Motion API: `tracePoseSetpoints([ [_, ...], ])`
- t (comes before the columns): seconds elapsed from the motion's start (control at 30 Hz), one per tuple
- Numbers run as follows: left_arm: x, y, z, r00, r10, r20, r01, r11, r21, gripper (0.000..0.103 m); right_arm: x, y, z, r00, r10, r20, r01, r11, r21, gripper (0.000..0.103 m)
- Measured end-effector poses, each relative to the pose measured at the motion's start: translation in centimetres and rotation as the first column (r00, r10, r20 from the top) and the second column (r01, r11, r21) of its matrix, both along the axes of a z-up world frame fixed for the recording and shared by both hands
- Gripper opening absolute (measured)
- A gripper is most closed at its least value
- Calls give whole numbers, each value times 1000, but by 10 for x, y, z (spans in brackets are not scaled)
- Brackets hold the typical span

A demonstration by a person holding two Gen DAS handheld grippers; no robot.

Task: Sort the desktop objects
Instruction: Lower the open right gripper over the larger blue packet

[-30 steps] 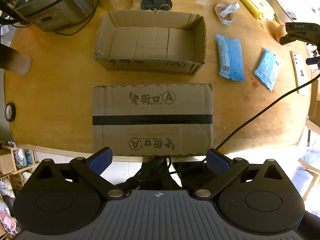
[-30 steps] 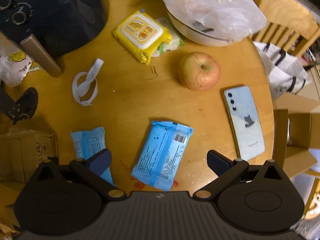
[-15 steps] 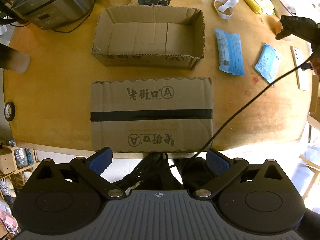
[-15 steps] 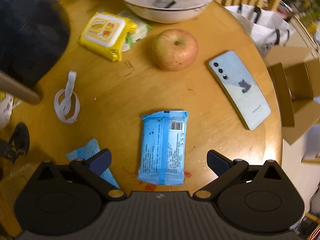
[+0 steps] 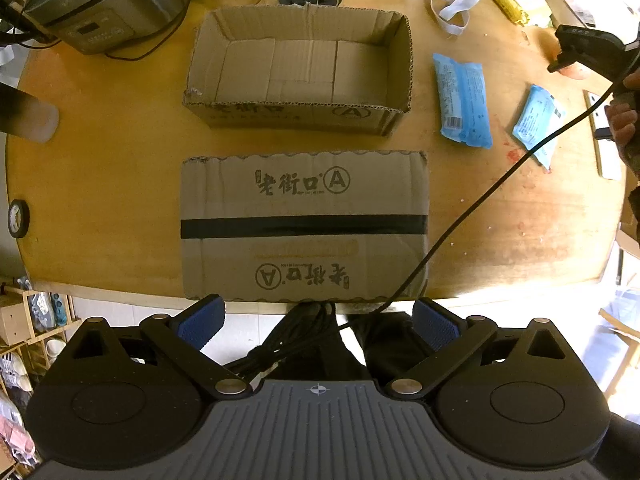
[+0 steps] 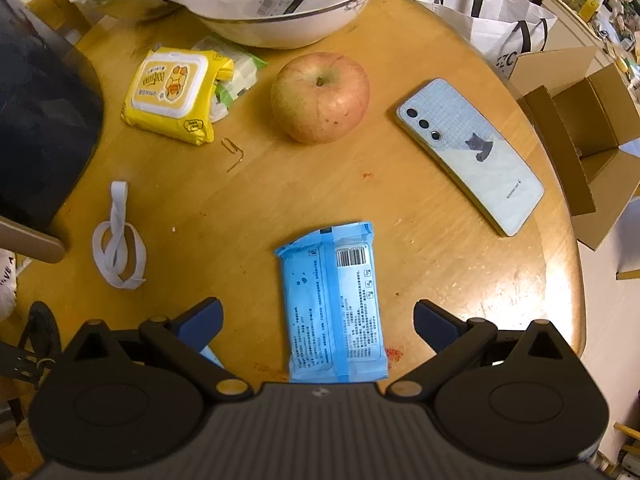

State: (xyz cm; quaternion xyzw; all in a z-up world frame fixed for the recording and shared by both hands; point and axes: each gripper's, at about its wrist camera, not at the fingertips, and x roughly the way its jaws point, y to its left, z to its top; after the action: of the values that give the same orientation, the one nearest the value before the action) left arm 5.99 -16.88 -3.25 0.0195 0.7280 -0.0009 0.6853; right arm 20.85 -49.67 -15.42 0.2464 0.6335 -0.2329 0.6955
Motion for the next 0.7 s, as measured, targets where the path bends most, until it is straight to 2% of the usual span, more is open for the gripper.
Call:
tracePoseSetpoints([
  [0.17,0,1,-1,1000,3,-3,-3,1000,2,103,0,1,-8,1000,-26,2,26,1000,-5,103],
  [0.7,0,7,-5,1000,24,-18,-24,1000,16,103,5,3,-51,1000,13,-26,-13,1000,-16,103],
])
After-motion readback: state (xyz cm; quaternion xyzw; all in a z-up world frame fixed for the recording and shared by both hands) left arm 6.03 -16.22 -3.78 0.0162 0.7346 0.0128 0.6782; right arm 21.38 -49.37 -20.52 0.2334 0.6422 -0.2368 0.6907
